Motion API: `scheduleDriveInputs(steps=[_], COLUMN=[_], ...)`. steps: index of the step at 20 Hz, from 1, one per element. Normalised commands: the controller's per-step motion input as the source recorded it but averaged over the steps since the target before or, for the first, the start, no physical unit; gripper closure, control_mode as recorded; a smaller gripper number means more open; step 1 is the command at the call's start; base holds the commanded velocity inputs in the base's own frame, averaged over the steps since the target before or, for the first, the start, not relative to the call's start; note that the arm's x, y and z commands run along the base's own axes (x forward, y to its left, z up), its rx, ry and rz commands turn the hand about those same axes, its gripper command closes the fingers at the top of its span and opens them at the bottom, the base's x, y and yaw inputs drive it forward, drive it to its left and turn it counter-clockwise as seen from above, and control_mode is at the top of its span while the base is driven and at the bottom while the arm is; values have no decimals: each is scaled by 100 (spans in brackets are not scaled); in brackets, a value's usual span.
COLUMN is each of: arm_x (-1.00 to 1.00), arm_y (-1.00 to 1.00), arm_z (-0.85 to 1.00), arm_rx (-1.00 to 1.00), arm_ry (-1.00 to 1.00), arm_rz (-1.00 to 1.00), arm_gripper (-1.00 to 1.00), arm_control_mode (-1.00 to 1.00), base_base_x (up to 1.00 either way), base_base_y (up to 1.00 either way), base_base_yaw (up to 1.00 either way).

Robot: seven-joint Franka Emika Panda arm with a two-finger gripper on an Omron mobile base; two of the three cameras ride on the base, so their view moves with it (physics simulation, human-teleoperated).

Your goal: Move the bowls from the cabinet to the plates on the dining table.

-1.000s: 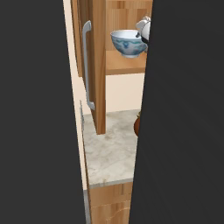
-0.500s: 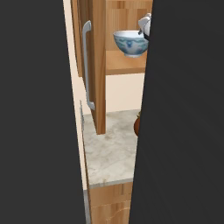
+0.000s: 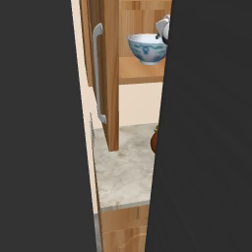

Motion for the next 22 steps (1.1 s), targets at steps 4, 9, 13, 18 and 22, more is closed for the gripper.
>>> scheduleDriveInputs(steps=[4,9,13,18,22], arm_x=[0,0,-3,-39,-59], arm_y=[0,0,0,0,0], arm_z=[0,0,0,0,0], arm_rx=[0,0,0,0,0], arm_ry=[0,0,0,0,0], arm_rz=[0,0,0,0,0], arm_gripper=[100,100,100,100,100], arm_control_mode=[-100,-100,-100,-100,-100], base_base_x=[0,0,0,0,0], base_base_y=[0,0,0,0,0], base_base_yaw=[0,0,0,0,0])
